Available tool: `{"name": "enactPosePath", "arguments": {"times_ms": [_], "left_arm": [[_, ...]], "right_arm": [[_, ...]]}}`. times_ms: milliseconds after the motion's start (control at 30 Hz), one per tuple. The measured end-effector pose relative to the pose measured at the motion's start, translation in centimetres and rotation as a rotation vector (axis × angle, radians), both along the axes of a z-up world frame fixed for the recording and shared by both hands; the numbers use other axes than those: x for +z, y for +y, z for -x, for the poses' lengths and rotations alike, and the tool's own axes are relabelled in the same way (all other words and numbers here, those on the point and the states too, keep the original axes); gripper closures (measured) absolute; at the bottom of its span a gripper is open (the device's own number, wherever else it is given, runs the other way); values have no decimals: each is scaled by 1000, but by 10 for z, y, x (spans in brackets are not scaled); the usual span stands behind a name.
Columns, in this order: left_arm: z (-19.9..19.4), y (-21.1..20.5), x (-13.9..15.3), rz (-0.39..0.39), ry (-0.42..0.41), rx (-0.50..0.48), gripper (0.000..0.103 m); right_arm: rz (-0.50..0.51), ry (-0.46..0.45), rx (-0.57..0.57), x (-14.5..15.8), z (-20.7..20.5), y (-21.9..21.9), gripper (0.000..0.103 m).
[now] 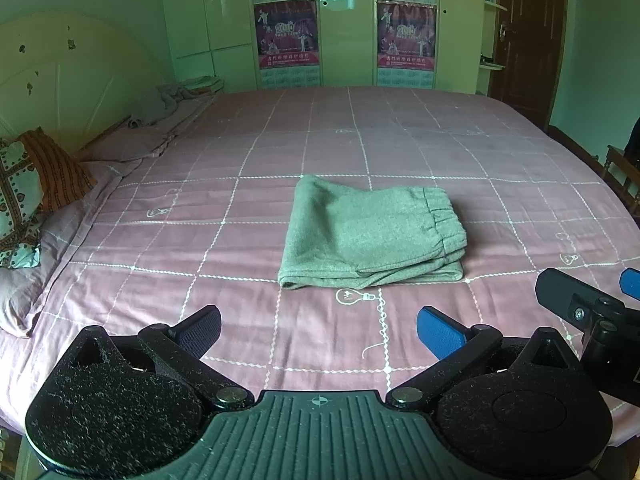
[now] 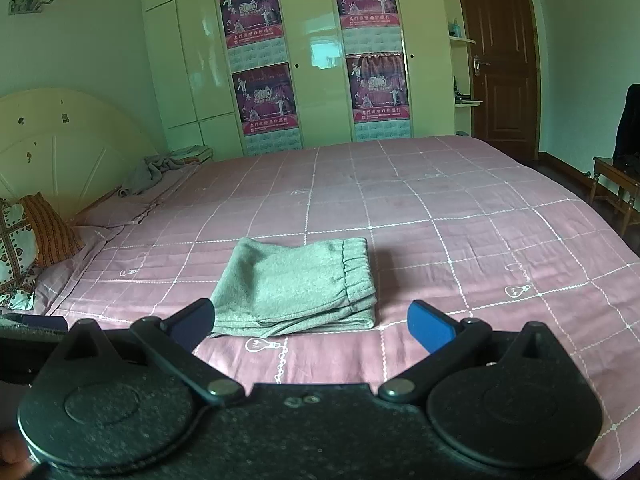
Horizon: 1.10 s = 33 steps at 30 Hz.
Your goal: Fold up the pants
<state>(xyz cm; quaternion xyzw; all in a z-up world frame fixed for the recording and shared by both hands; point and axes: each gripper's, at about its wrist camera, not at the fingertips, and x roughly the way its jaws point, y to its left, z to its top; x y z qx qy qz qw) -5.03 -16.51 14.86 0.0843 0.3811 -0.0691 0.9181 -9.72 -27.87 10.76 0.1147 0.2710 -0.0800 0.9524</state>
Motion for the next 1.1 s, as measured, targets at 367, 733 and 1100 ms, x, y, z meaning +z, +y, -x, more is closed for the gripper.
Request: {"name": "enactPosePath", "arguments": {"times_ms": [367, 733, 1100], "left_arm": [[-2, -1, -1, -4, 2, 0, 0], [-2, -3, -2, -2, 2, 2, 0], [-4, -5, -2, -2, 9, 1, 0]], "right_arm": [[-2, 0, -2, 0, 0, 0, 1], [-1, 5, -1, 0, -1, 0, 1], [-2, 10, 1, -1, -5, -1, 1]]}}
